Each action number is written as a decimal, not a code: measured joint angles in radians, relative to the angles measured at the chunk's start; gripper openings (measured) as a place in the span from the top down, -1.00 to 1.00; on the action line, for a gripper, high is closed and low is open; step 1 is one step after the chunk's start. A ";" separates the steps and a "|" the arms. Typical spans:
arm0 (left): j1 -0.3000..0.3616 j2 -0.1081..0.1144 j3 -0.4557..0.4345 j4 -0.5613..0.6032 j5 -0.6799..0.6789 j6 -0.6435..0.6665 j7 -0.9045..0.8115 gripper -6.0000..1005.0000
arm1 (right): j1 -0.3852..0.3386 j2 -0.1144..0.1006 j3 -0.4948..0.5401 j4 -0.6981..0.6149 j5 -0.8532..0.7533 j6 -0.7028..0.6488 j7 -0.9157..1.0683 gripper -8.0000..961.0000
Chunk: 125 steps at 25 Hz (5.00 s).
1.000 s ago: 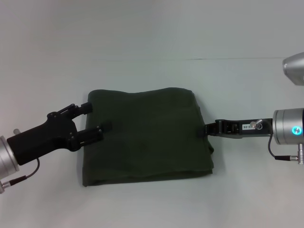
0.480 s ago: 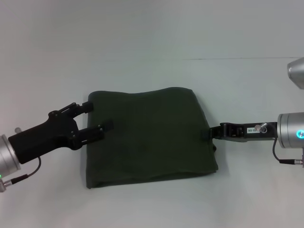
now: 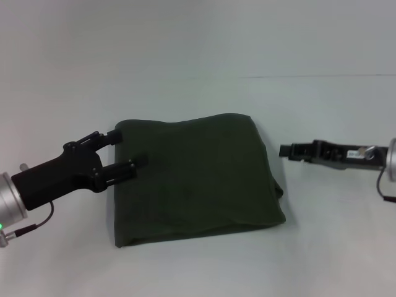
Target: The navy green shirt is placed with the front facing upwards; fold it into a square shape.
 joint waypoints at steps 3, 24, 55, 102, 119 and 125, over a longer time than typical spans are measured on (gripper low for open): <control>-0.001 0.001 -0.001 0.002 0.000 -0.003 -0.003 -0.74 | -0.012 0.012 0.018 -0.050 0.001 -0.032 0.000 0.38; 0.015 0.011 -0.037 0.010 -0.003 -0.006 0.002 -0.74 | 0.154 0.067 -0.146 0.083 -0.001 0.022 -0.062 0.48; 0.009 0.003 -0.031 0.001 -0.007 -0.029 -0.002 -0.74 | 0.195 0.067 -0.247 0.093 0.105 0.338 -0.177 0.91; -0.003 0.002 -0.039 -0.011 -0.028 -0.066 -0.004 -0.74 | 0.186 0.073 -0.428 0.094 0.153 0.461 -0.181 0.90; -0.004 -0.003 -0.039 -0.023 -0.028 -0.067 -0.004 -0.74 | 0.160 0.064 -0.436 0.092 0.163 0.346 -0.223 0.88; -0.004 -0.003 -0.039 -0.023 -0.028 -0.067 -0.004 -0.74 | 0.128 0.046 -0.437 0.092 0.162 0.274 -0.224 0.87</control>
